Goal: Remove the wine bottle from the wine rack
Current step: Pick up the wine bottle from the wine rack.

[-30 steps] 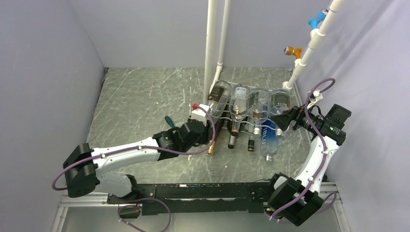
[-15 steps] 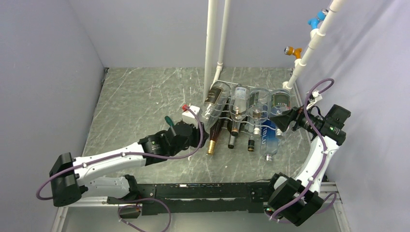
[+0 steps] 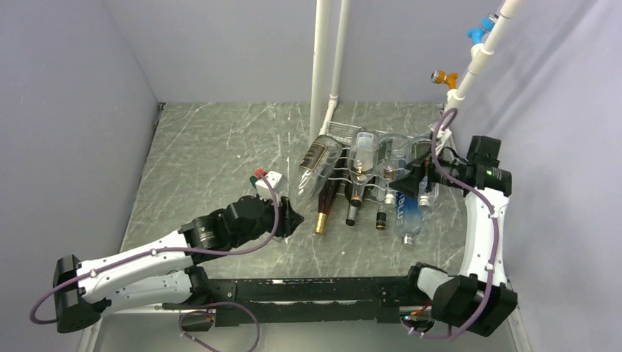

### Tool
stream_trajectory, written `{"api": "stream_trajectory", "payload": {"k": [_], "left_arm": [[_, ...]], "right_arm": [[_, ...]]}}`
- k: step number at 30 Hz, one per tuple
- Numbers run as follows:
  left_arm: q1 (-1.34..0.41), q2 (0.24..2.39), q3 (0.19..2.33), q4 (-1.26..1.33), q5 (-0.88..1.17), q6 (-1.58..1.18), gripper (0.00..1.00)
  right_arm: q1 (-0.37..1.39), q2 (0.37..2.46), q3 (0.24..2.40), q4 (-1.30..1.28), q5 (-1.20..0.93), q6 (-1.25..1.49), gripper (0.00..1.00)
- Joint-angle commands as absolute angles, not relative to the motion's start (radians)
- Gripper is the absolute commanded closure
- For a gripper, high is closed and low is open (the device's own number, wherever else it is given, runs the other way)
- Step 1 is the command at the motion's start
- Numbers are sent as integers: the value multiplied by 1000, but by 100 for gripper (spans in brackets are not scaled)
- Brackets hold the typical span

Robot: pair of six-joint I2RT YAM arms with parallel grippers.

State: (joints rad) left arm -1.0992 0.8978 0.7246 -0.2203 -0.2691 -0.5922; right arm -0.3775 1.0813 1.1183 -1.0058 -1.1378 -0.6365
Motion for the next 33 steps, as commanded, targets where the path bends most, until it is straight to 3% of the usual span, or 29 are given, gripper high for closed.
{"api": "stream_trajectory", "payload": {"k": [1,18,33], "left_arm": [[-1092,786,781,-73,-275,-607,100],[-1053,666,845,-405,-232,-676,100],[-947,753,984,-599,-40,-733,100]], "right_arm": [[-259,1091,1229,-1072,-1040,-786,0],[46,1259,1498,-1345,-1126,-1376,0],[415,1370,1591,-1276,-973,-1396,0]]}}
